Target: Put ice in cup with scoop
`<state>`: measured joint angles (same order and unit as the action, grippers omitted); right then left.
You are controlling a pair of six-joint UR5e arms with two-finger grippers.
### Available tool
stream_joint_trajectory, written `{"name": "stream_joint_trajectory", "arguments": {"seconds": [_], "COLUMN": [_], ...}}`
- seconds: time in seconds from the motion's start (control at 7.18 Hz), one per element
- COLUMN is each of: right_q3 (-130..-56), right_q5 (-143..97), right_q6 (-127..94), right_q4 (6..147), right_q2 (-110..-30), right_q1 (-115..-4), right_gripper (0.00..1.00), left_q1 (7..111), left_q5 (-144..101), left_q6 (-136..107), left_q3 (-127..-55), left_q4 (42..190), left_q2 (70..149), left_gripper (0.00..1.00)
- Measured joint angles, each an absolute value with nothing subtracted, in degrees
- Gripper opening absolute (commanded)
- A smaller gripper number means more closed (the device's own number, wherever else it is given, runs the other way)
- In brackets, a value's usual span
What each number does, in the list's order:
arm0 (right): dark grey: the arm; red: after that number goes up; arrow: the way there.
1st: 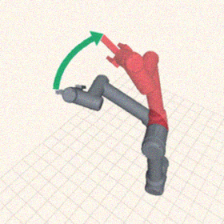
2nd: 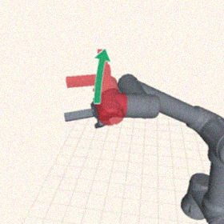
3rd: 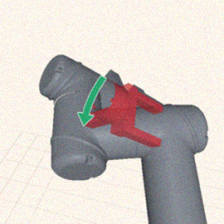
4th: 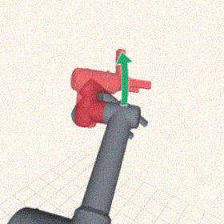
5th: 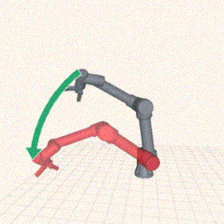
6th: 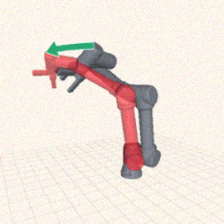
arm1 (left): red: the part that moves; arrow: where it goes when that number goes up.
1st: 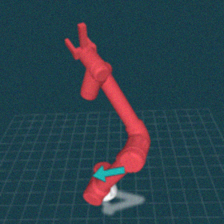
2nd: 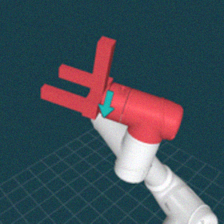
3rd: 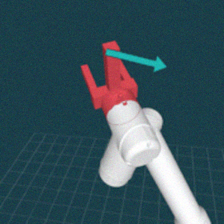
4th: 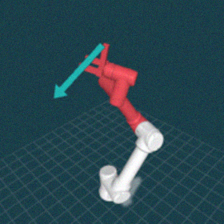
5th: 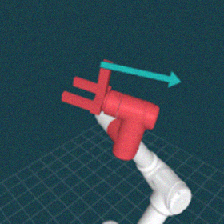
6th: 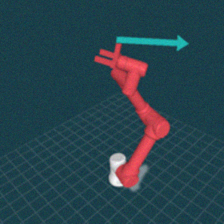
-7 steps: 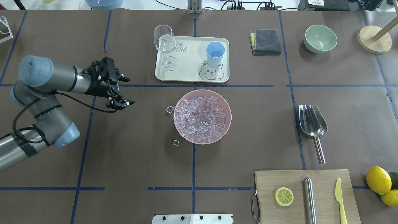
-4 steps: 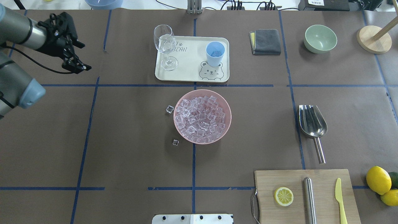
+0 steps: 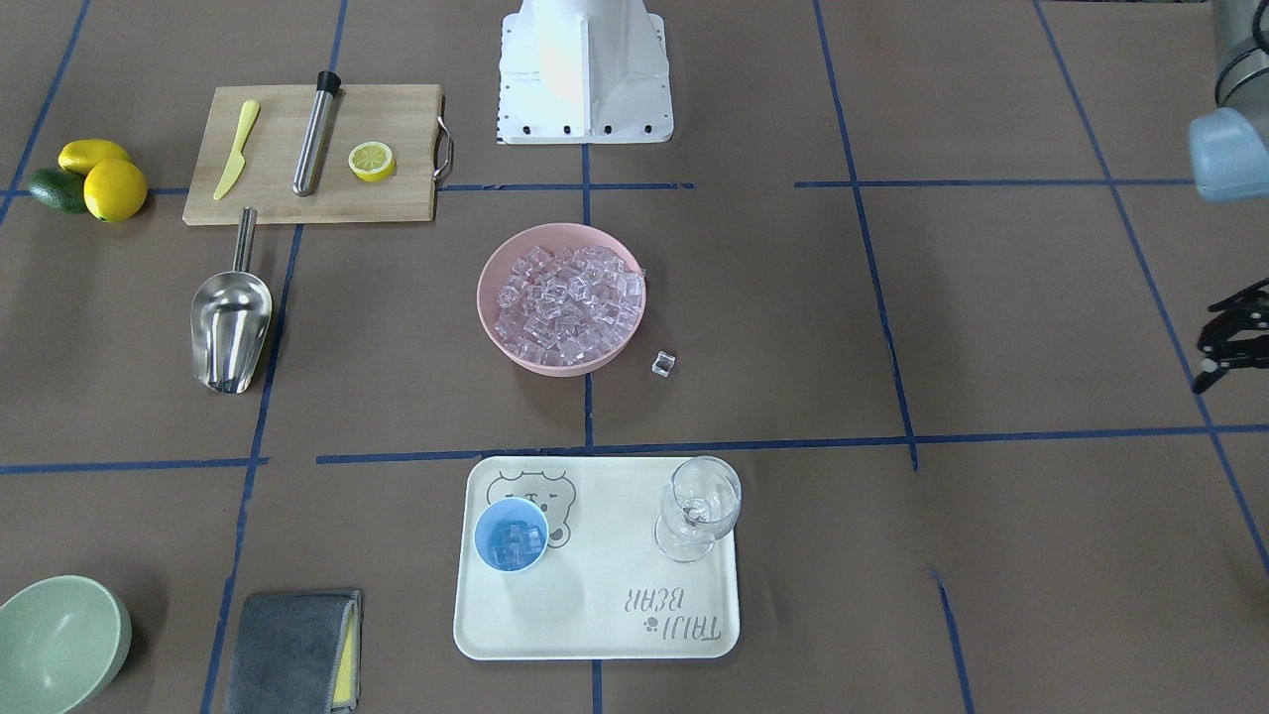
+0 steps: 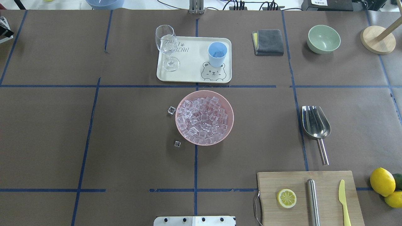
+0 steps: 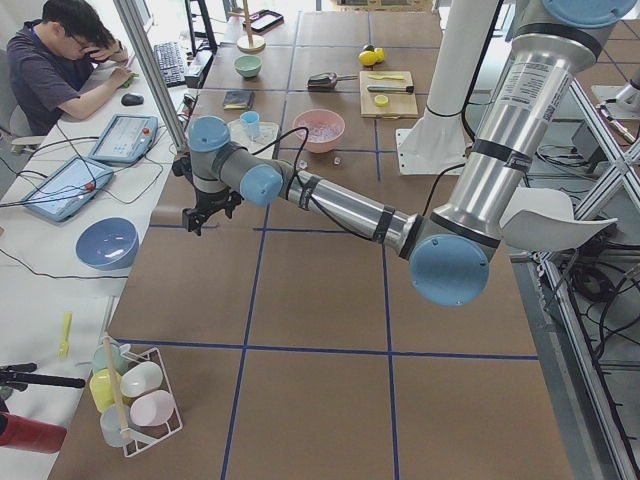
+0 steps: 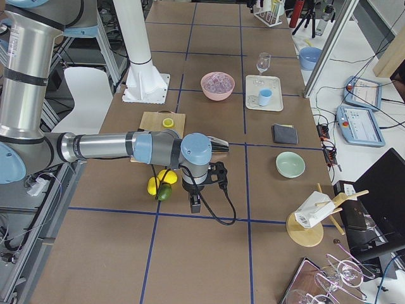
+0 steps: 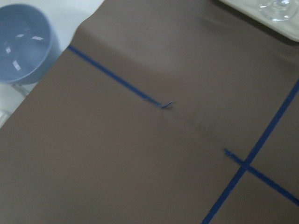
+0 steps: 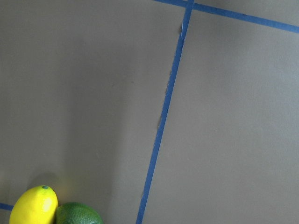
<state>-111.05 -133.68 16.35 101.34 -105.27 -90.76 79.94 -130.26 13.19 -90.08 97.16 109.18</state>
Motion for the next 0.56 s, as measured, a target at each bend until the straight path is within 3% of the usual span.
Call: {"name": "stream_joint_trajectory", "arguments": {"seconds": [0.56], "right_q3": [-111.18], "right_q5": [-133.68], "right_q6": [16.29], "right_q4": [101.34], "right_q2": [-105.05], "right_q1": [-90.72], "right_gripper": [1.00], "left_q1": [89.62], "left_q5": [-133.03], "left_q6": [12.79], "left_q3": [-90.29], "left_q4": [94.27], "left_q2": [97.11], "left_gripper": [1.00]}}
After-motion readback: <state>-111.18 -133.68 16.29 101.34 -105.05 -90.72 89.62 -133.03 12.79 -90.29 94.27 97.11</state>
